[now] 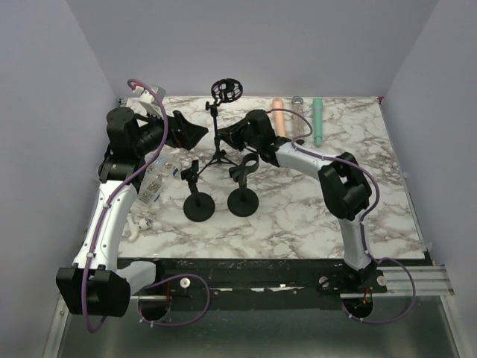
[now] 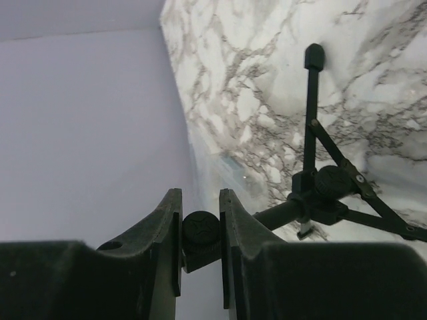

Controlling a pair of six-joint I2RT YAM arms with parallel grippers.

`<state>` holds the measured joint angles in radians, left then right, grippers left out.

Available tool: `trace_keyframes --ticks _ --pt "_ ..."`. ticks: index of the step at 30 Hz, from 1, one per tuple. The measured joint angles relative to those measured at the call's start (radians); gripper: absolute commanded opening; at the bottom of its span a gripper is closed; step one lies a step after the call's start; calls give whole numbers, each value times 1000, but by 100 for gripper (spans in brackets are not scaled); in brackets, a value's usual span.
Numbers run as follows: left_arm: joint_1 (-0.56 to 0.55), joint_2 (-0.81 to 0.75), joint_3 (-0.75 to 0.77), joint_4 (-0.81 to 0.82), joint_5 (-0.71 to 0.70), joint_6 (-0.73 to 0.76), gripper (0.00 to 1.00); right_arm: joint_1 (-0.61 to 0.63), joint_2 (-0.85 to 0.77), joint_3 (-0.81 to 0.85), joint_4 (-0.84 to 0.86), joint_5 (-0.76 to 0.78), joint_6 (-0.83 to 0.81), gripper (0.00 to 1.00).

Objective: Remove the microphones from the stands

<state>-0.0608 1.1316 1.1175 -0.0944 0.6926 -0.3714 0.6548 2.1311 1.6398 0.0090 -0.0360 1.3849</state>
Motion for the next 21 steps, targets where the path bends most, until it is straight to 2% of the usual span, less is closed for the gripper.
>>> trace_keyframes --ticks 4,9,16,18,19,21 --pt "0 0 -2 3 0 -2 98 -11 -2 -186 382 -57 5 1" --pt "0 0 -3 3 0 -8 98 -17 61 -304 781 -98 6 1" --pt "0 2 -4 10 0 -15 98 -24 188 -326 1147 -183 56 1" --pt "0 3 -7 14 0 -16 98 -26 199 -330 1189 -206 58 14" --pt "0 4 -8 16 0 -17 98 -27 200 -335 1201 -218 58 25" --pt "0 7 -10 18 0 -18 98 -31 199 -342 1209 -243 58 42"
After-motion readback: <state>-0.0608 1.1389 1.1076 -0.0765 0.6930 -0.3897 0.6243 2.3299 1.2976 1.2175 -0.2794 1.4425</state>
